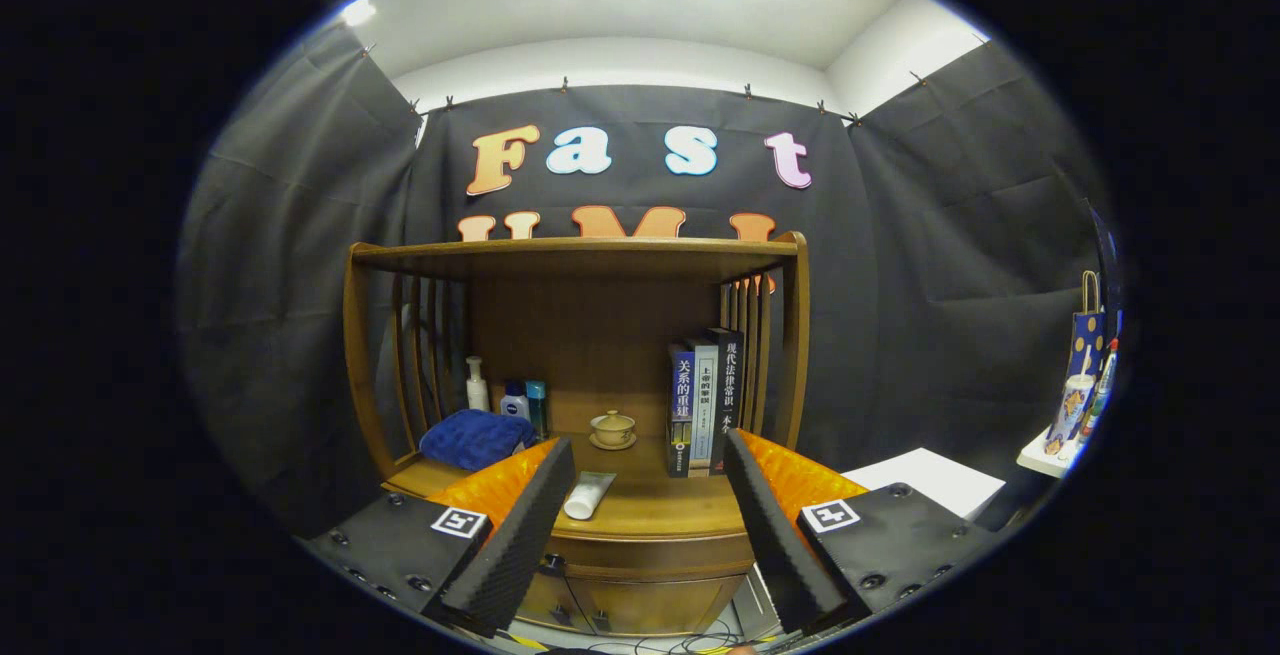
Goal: Pull open the drawer, take out the items inside it, and place them on the countertop above the cabinet.
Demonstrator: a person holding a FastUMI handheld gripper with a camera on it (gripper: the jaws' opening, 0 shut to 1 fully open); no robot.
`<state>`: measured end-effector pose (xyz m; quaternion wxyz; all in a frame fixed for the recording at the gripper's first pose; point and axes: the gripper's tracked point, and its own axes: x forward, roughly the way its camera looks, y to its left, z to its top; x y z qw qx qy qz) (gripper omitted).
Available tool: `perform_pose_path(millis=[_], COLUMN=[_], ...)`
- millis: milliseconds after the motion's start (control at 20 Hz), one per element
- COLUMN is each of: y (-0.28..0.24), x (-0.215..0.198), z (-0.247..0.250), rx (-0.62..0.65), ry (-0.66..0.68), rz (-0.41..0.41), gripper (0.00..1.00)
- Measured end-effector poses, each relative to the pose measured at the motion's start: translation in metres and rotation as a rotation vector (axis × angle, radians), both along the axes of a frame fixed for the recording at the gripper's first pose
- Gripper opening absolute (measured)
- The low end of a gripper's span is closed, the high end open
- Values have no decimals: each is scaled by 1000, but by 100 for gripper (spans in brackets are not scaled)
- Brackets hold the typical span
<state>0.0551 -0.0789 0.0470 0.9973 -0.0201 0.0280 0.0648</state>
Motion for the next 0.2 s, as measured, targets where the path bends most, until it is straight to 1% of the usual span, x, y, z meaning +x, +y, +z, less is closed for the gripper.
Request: perform_pose_path(millis=[200], y=[1], x=[1], z=[-4], rx=[11], ry=[14], rz=[4], gripper=[98])
